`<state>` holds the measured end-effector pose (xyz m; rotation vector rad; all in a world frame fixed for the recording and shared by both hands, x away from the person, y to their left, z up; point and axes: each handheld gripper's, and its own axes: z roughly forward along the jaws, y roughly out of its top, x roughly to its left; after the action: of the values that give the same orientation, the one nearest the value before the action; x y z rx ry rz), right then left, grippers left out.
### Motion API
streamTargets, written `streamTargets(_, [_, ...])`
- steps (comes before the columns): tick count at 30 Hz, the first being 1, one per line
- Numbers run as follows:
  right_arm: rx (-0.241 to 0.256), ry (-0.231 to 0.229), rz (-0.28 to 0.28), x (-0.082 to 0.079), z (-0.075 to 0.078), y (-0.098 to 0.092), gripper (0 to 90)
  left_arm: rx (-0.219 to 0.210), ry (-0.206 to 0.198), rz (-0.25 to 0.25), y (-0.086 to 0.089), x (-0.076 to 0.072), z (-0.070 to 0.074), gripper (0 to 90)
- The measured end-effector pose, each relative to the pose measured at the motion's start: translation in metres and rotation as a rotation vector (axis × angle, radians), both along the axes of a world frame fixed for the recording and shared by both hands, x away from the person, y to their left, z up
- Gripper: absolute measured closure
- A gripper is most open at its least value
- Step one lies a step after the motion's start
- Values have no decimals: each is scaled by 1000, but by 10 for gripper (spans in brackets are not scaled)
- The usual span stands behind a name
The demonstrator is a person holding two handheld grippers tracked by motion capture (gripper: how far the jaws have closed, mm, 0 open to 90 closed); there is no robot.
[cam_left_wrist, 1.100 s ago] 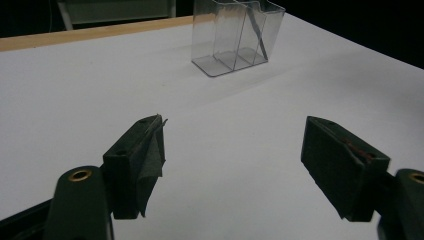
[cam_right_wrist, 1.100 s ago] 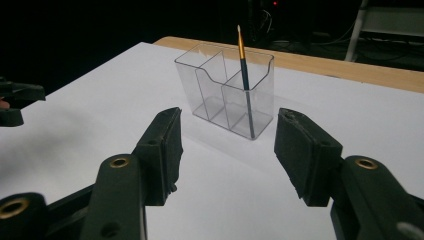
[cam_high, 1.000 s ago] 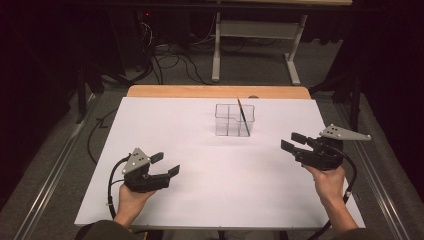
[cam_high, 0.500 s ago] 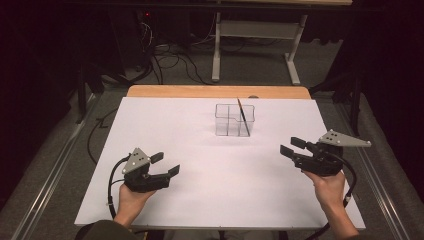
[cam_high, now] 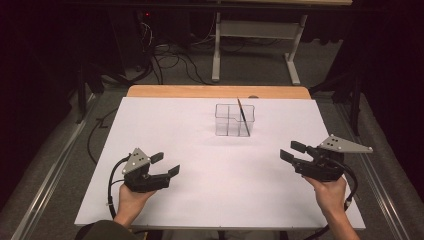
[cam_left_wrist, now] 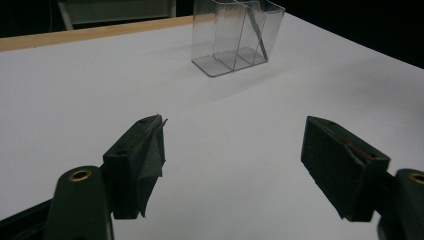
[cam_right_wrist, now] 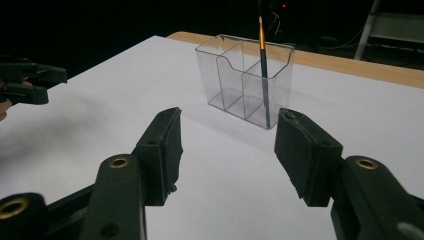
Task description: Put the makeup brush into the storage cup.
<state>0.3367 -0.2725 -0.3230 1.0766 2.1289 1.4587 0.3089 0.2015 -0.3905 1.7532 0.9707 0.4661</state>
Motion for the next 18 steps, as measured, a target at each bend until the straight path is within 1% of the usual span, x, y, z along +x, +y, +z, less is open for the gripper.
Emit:
streamTargets(5, [-1, -5, 8, -2, -2, 0, 458, 1, -4, 2, 0, -1, 0, 256])
streamTargets(18, [5, 2, 20, -10, -6, 1, 457, 0, -2, 1, -1, 0, 0, 256])
